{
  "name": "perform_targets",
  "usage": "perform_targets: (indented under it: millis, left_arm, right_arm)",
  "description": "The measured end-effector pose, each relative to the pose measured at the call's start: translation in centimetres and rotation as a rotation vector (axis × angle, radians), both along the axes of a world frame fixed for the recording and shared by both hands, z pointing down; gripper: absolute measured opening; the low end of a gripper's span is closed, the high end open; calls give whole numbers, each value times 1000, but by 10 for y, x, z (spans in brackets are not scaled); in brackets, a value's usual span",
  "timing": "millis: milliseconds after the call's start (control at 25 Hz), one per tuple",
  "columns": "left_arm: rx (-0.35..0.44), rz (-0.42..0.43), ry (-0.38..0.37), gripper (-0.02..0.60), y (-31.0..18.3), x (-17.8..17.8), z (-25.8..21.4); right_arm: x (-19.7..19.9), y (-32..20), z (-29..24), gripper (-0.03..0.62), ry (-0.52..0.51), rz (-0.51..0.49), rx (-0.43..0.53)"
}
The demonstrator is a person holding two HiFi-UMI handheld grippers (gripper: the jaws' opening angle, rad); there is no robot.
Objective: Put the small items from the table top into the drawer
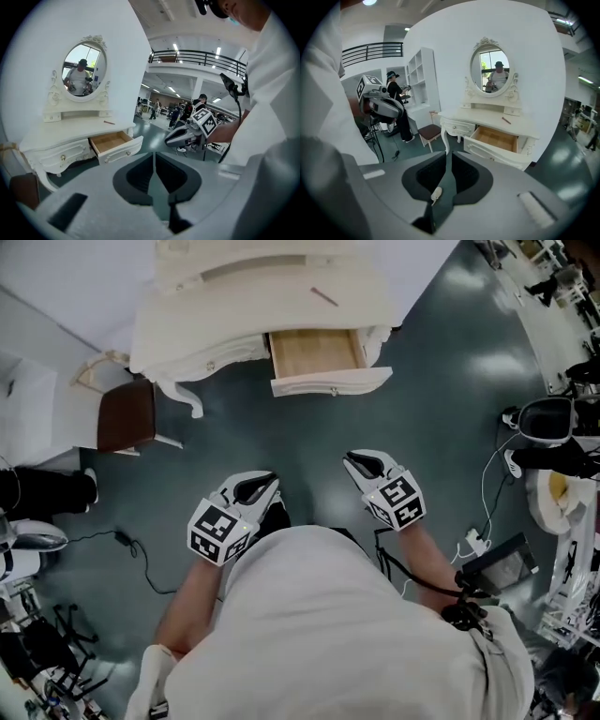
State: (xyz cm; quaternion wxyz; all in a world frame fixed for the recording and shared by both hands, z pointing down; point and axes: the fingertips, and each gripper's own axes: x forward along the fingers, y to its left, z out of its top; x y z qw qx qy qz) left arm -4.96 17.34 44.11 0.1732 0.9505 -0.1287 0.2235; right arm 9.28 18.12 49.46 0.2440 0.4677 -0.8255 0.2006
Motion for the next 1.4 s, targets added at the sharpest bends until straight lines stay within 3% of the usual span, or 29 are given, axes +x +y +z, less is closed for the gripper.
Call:
perform_targets:
  millis: [280,440,680,1040,1400]
  left_arm:
    - [27,105,4,1,-110,-9,-2]
    - [19,110,-2,2,-139,-12,-4]
    - [-21,30,20,2,-177,6,-6]
    - [-12,-110,-12,2,-243,75,-23]
    - [-37,-247,-41,2,-296,97,-20]
  right_arm:
    - [26,-105,0,31,74,128,13]
    - [43,-139,-2,31,101,154,12]
    - [91,-208,0,31,136,148,16]
    - [182,-334,22,41,182,69,4]
    - [205,-447,64,82,224,-28,-36]
